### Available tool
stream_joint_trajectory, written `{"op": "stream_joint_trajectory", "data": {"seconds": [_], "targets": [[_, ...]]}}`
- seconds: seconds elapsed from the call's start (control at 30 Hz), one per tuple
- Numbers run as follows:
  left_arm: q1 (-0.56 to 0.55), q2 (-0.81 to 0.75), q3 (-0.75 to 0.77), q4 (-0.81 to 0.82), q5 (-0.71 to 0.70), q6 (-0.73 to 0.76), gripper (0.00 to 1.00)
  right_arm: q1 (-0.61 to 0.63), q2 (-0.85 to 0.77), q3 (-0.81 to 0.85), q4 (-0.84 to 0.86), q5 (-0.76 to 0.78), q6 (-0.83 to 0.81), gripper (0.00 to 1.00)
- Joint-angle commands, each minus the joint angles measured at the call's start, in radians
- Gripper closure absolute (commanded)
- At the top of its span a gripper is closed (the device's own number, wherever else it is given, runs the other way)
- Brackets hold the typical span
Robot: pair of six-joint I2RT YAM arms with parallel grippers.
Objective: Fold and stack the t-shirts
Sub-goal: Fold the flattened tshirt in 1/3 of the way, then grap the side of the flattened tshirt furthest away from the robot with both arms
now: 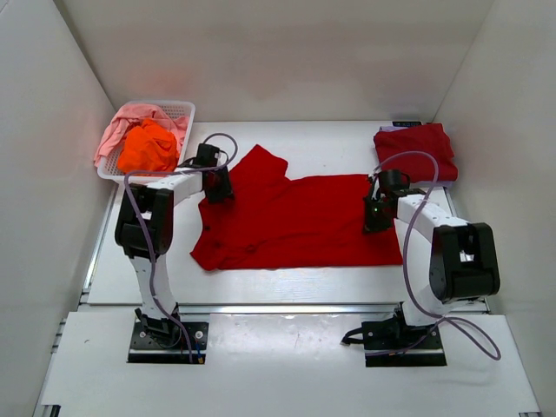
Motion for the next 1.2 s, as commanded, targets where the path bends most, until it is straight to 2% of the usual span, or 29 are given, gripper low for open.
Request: {"op": "stream_joint_trajectory", "data": {"seconds": [0.0, 0.23, 0.43, 0.57, 0.83, 1.07, 1.17], "targets": [[0.022, -0.022, -0.053, -0.024, -0.057, 0.016, 0.49, -0.019, 0.041, 0.025, 0.022, -0.008, 0.036, 0.99], [0.062, -0.059, -0.126, -0.025, -0.107, 0.039, 0.48, -0.053, 0.080, 0.019, -0.013, -0.017, 0.098, 1.00], [0.097, -0.108, -0.169, -0.010, -0.124, 0.051, 0.48, -0.005, 0.109, 0.036, -0.045, -0.009, 0.108, 1.00], [0.112, -0.135, -0.152, -0.005, -0.094, 0.062, 0.44, 0.009, 0.121, 0.067, -0.060, -0.016, 0.108, 0.99], [0.068, -0.160, 0.070, 0.050, 0.019, 0.088, 0.40, 0.049, 0.043, 0.146, -0.028, 0.010, 0.079, 0.95], [0.065, 0.091, 0.386, 0.001, 0.054, 0.174, 0.38, 0.049, 0.044, 0.269, -0.019, 0.027, 0.039, 0.91], [0.062, 0.191, 0.473, -0.023, 0.049, 0.200, 0.36, 0.033, 0.069, 0.298, -0.019, 0.026, 0.039, 0.89]]}}
